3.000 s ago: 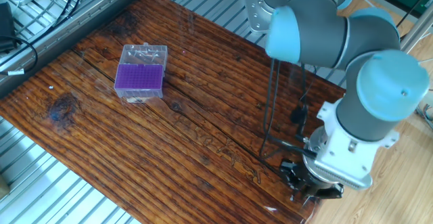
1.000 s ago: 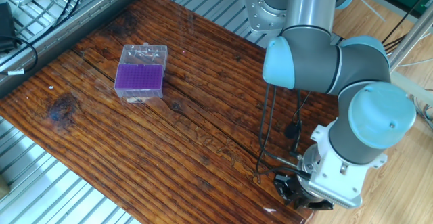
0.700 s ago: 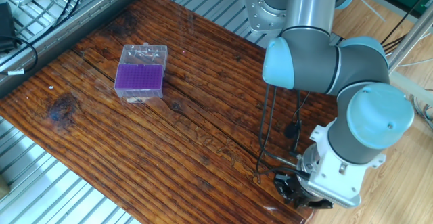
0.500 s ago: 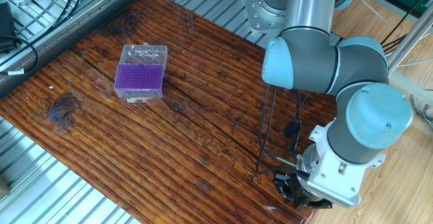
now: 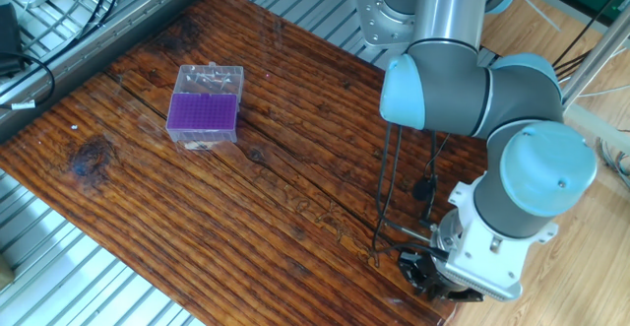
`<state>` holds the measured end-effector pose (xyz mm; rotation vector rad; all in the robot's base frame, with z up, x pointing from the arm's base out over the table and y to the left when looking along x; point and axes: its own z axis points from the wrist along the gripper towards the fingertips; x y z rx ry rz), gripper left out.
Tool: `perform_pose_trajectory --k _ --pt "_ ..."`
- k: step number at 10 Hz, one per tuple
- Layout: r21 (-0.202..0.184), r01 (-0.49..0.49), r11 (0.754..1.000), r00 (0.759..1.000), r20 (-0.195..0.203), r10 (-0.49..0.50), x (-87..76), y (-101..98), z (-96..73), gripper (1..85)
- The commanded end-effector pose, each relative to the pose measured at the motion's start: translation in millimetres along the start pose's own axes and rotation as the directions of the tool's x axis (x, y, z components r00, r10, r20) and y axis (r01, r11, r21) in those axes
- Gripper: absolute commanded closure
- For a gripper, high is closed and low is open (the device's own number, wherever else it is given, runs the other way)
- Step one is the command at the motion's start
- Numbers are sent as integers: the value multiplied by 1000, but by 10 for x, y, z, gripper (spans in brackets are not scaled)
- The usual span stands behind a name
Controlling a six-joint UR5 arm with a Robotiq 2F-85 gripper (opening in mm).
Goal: Insert a small pipette tip into the holder for small pipette tips
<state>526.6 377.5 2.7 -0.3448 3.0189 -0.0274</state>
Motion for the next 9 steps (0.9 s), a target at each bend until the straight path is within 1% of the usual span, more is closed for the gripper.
perform_pose_trajectory --k 1,6,9 --pt "-15 -11 1000 1000 -7 11 31 33 8 617" --pt "-12 -7 1000 1000 -8 7 37 11 18 633" --pt "0 -11 1000 1000 -4 11 26 -22 18 680"
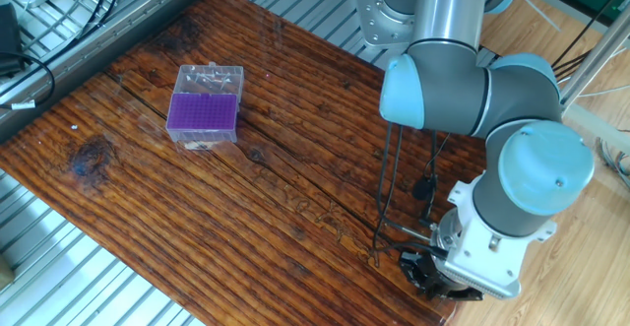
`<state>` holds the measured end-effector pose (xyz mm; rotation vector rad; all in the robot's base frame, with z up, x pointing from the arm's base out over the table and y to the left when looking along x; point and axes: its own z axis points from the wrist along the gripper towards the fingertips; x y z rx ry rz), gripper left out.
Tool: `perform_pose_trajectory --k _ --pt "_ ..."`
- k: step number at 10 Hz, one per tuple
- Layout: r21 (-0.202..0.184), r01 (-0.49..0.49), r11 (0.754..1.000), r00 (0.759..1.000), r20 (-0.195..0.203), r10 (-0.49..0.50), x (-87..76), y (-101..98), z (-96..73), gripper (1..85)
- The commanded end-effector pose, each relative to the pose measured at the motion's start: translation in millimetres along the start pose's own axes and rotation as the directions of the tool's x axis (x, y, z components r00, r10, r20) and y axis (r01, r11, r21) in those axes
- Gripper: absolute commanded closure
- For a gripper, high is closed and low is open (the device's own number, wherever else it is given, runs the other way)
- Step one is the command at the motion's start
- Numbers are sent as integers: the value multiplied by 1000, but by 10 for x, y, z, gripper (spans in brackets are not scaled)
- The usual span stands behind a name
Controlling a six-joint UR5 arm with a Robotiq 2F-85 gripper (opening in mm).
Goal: Insert a small pipette tip into the holder for small pipette tips
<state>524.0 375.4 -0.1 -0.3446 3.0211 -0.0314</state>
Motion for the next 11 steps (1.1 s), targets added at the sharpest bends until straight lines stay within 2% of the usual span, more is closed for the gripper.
perform_pose_trajectory --k 1,5,7,9,11 --pt "3 -10 1000 1000 1 10 -15 -27 -7 693" --pt "6 -14 1000 1000 3 14 -21 -34 -58 727" --pt "4 -8 1000 1000 8 8 -32 -28 -140 737" --pt "39 24 999 1000 7 -25 -38 -147 -280 757" --pt "56 82 995 996 26 -84 -107 -318 -372 767"
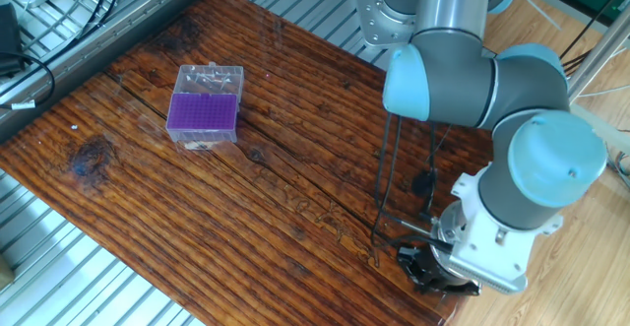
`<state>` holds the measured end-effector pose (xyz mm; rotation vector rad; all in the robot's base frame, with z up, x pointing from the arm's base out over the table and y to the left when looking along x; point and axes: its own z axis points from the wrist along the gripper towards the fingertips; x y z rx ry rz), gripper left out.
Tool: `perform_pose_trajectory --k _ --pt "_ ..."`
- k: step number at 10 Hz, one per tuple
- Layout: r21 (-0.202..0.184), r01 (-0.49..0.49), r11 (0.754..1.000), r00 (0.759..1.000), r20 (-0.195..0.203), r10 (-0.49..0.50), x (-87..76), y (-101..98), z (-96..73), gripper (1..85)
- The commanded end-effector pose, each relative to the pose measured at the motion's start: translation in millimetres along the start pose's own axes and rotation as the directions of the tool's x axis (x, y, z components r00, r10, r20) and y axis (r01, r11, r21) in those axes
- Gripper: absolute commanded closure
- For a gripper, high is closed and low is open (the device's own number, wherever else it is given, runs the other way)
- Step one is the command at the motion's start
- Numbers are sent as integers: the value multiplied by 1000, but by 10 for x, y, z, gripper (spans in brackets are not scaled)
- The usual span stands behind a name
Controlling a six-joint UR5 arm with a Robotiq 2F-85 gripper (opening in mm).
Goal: Insert a small pipette tip into the holder for small pipette tips
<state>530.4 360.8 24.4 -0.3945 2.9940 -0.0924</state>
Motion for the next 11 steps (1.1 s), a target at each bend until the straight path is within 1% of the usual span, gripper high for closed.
perform_pose_trajectory --k 1,2,3,4,5,7,8,9,10,11 --pt "50 111 993 993 35 -112 -115 -382 -143 767" --pt "78 175 981 983 44 -179 -139 -609 -157 767" --pt "89 227 970 971 56 -233 -152 -789 -161 763" --pt "84 262 961 961 72 -268 -152 -909 -167 763" --pt "69 290 954 951 86 -295 -143 -995 -180 760" --pt "81 360 930 922 122 -367 -156 -1309 -291 757" --pt "98 396 913 901 151 -407 -194 -1502 -358 757" --pt "109 429 897 876 190 -443 -249 -1667 -439 750" --pt "122 468 875 840 245 -484 -323 -1809 -543 747" --pt "132 494 859 814 277 -510 -323 -1907 -605 743"
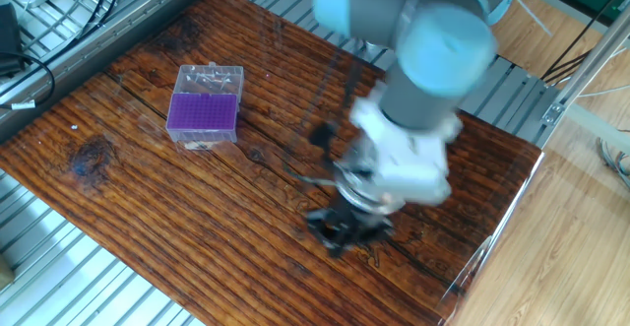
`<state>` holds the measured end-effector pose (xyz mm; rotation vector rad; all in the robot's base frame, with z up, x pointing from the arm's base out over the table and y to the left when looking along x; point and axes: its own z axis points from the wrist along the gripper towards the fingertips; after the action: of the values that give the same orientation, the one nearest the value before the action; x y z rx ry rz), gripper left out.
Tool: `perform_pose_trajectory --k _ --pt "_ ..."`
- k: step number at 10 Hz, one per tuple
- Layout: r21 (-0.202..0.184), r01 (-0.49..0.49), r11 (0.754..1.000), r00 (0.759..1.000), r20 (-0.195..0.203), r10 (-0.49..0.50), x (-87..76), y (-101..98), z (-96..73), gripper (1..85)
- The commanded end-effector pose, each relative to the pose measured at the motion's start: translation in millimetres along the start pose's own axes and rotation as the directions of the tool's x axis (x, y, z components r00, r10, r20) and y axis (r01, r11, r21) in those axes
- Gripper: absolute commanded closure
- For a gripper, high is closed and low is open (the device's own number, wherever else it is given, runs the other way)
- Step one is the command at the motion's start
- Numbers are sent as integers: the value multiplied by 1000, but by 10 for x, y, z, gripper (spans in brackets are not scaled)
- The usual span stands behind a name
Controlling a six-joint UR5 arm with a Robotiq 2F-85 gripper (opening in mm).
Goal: Insert a small pipette tip into the holder for small pipette tips
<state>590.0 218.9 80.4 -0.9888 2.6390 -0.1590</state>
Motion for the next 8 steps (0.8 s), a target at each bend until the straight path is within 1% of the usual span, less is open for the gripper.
perform_pose_trajectory --k 1,2,3,4,5,6,7,8 --pt "27 134 991 983 124 -137 118 -420 -208 740" --pt "46 180 983 968 169 -185 122 -459 -239 740" --pt "53 221 974 949 220 -227 117 -439 -267 740" --pt "66 266 962 929 250 -274 107 -449 -281 740" --pt "67 321 945 902 281 -327 95 -439 -286 740" --pt "40 339 940 888 315 -334 115 -367 -277 743" --pt "41 338 940 886 323 -332 166 -344 -253 750" --pt "50 342 938 885 318 -340 192 -361 -228 750"
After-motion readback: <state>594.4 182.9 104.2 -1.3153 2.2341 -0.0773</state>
